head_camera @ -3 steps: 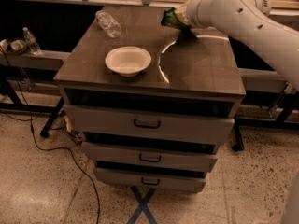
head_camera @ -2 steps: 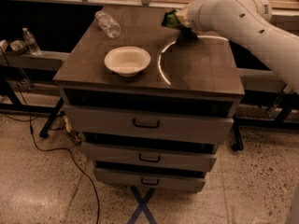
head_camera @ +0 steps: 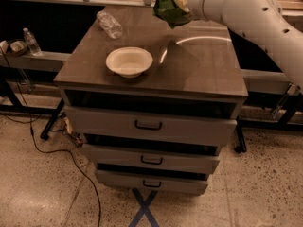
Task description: Place green rice chip bag into paper bowl
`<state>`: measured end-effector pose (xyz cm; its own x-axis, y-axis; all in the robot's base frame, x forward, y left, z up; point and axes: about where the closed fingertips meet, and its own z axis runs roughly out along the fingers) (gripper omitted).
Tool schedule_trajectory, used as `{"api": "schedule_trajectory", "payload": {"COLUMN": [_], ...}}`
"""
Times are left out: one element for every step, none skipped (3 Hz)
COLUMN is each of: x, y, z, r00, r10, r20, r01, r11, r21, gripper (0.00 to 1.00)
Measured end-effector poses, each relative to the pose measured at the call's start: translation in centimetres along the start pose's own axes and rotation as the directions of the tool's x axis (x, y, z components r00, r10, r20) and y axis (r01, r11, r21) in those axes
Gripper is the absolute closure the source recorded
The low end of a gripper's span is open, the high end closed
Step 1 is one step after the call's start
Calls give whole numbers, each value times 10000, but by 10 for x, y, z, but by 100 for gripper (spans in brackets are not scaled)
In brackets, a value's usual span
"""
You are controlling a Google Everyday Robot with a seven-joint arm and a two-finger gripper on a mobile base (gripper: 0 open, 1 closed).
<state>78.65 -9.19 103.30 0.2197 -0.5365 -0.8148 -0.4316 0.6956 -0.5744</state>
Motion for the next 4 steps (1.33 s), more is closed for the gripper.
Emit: {"api": "schedule_trajectory", "payload": {"x": [-36,-37,-41,-59], "y": [16,18,40,79], "z": [1,2,10,3], "r00": [9953,9950,9925,9758], "r10": [-635,-648,-239,418], "r20": [733,755,1199,2148], "r01": [650,665,316,-123], "r11": [9977,9976,9976,9905], "r21": [-189,-207,-622,-1371], "gripper": [100,100,100,100]}}
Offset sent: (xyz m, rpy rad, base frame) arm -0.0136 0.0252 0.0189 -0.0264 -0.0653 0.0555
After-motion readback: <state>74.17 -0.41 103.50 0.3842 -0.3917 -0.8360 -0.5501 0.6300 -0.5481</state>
